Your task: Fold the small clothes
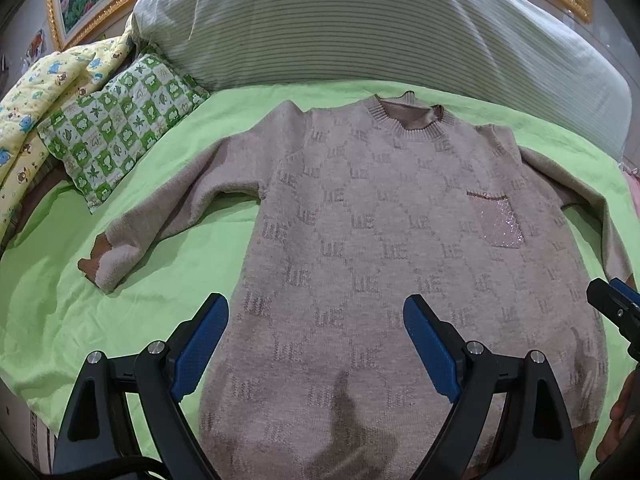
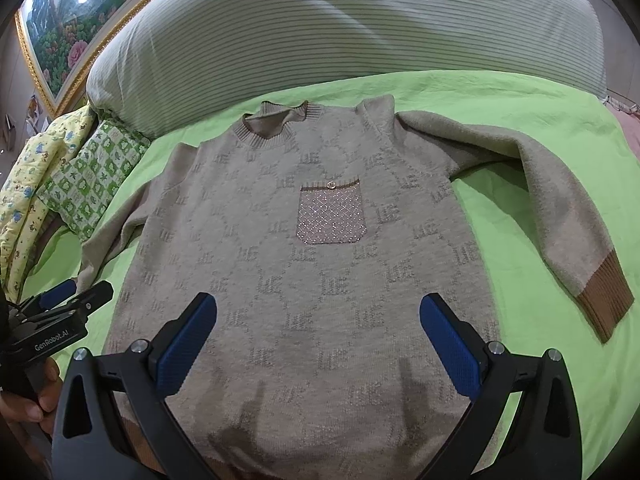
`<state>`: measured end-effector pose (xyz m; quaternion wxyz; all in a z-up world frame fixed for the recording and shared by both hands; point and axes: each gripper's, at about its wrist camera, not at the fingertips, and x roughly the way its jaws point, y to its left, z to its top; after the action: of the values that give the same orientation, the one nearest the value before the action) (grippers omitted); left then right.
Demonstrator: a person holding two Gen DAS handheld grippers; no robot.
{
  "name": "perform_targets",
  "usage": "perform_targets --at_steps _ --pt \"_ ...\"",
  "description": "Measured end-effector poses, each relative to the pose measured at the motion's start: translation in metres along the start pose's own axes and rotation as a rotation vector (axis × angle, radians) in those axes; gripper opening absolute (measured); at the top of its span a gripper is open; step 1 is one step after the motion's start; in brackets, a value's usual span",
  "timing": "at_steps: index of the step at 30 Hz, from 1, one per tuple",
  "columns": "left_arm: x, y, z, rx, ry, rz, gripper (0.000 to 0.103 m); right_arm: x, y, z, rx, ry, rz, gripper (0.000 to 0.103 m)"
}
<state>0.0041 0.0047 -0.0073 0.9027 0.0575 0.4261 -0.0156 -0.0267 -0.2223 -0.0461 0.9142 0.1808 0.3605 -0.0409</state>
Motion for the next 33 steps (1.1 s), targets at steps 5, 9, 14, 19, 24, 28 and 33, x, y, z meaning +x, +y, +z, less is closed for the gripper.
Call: perform_targets --at_steps 5,9,14,19,24,28,33 --pt "0.005 0.002 -0.001 -0.007 -0.003 -0.007 0.090 0.002 -0.001 0.001 0.004 0.003 -0.001 0.102" --pt "0.009 0.001 0.000 -0.018 0.037 -0.013 0.090 0.004 -0.004 0.002 0.014 0.005 -0.002 0.102" --pt "0.014 -0.002 0.001 -0.007 0.042 0.002 0.090 0.007 -0.006 0.002 0.021 0.012 0.001 0.102" --pt "0.021 -0.004 0.000 -0.009 0.065 -0.006 0.090 0.009 -0.010 0.003 0.022 0.012 0.001 0.102" --pt "0.030 -0.006 0.006 -0.008 0.087 -0.016 0.090 -0.001 -0.045 0.007 0.054 -0.022 -0.094 0.101" --pt "0.044 -0.011 0.017 0.003 0.097 -0.028 0.090 -0.012 -0.097 0.012 0.112 -0.038 -0.208 0.101" --pt "0.067 -0.022 0.041 0.001 0.113 -0.058 0.090 -0.011 -0.163 0.012 0.163 0.023 -0.305 0.101"
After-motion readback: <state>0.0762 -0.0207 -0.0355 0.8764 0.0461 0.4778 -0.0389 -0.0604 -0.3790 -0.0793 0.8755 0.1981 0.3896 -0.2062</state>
